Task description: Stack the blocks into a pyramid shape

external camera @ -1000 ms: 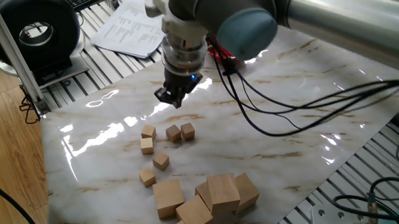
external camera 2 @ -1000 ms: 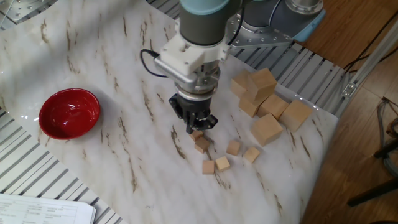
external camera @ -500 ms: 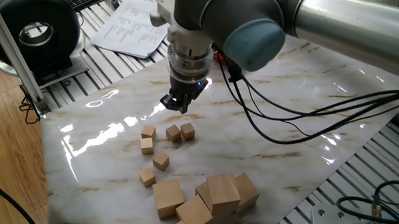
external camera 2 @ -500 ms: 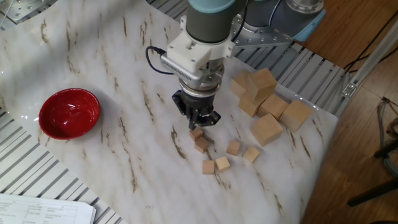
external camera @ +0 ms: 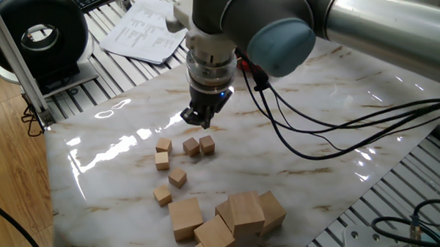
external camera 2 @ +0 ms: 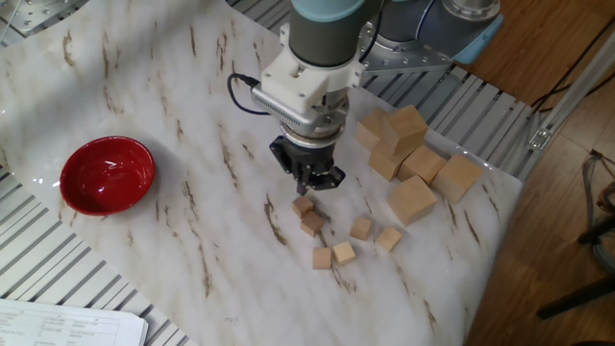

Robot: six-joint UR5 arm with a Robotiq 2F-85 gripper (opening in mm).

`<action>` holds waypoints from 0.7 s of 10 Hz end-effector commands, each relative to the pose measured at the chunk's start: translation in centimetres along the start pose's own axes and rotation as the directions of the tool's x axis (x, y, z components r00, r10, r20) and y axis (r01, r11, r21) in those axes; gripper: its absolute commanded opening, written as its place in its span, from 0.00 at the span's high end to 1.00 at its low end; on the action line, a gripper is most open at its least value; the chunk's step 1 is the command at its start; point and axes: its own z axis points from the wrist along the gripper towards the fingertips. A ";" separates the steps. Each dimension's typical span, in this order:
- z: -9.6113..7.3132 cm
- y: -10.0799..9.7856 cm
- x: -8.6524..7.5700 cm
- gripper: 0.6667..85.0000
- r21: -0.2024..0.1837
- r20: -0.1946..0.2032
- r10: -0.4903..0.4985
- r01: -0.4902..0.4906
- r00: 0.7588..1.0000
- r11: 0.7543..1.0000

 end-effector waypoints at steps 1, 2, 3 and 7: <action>-0.2 -0.3 2.2 1.00 0.011 -0.084 0.009 -0.008 0.996 1.000; -0.2 -0.7 2.2 1.00 0.024 -0.083 0.002 0.000 0.997 1.000; -0.2 -0.7 2.4 1.00 0.026 -0.091 0.008 -0.006 0.996 1.000; -0.3 -0.4 2.7 1.00 0.018 -0.101 0.053 -0.051 0.993 0.999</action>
